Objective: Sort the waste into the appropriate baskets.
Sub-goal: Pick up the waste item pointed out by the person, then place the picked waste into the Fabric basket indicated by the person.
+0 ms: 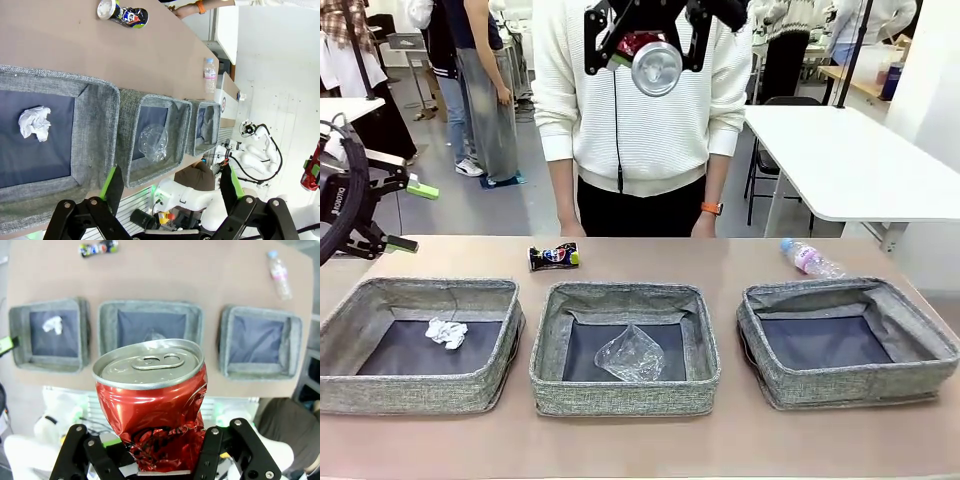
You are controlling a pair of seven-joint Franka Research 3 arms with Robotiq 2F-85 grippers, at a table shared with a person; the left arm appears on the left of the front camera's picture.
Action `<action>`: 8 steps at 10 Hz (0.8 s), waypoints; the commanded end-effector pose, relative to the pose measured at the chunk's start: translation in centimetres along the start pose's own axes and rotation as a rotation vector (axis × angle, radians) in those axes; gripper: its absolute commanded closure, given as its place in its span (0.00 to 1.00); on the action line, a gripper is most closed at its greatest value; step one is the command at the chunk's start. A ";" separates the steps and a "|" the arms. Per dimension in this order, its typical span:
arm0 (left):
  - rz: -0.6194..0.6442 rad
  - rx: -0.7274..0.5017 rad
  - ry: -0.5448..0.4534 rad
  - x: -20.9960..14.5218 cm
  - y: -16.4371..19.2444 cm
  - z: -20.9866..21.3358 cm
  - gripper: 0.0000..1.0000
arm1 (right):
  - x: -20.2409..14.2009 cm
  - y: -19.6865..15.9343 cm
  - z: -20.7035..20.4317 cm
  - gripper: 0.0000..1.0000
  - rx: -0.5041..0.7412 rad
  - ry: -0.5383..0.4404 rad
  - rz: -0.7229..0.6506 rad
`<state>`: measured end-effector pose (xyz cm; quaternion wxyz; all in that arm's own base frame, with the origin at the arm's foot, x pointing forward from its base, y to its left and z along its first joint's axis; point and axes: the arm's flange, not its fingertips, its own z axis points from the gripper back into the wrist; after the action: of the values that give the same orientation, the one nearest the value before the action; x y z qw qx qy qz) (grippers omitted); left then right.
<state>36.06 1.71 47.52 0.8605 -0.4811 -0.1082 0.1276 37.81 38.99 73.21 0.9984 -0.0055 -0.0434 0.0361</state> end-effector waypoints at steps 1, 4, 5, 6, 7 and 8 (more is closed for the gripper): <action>-0.014 -0.028 -0.004 -0.1 0.2 -0.1 0.00 | -0.1 0.0 0.3 0.92 0.004 -0.006 0.001; -0.014 -0.028 -0.004 -0.1 0.2 -0.1 0.00 | -0.1 0.0 0.3 0.92 0.004 -0.006 0.001; -0.014 -0.028 -0.004 -0.1 0.2 -0.1 0.00 | -0.1 0.0 0.3 0.92 0.004 -0.006 0.001; -0.014 -0.028 -0.004 -0.1 0.2 -0.1 0.00 | -0.1 0.0 0.3 0.92 0.004 -0.006 0.001; -0.014 -0.028 -0.004 -0.1 0.2 -0.1 0.00 | -0.1 0.0 0.3 0.92 0.004 -0.006 0.001; -0.014 -0.028 -0.004 -0.1 0.2 -0.1 0.00 | -0.1 0.0 0.3 0.92 0.004 -0.006 0.001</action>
<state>36.06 1.71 47.52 0.8605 -0.4811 -0.1082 0.1276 37.80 39.00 73.22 0.9984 -0.0055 -0.0434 0.0362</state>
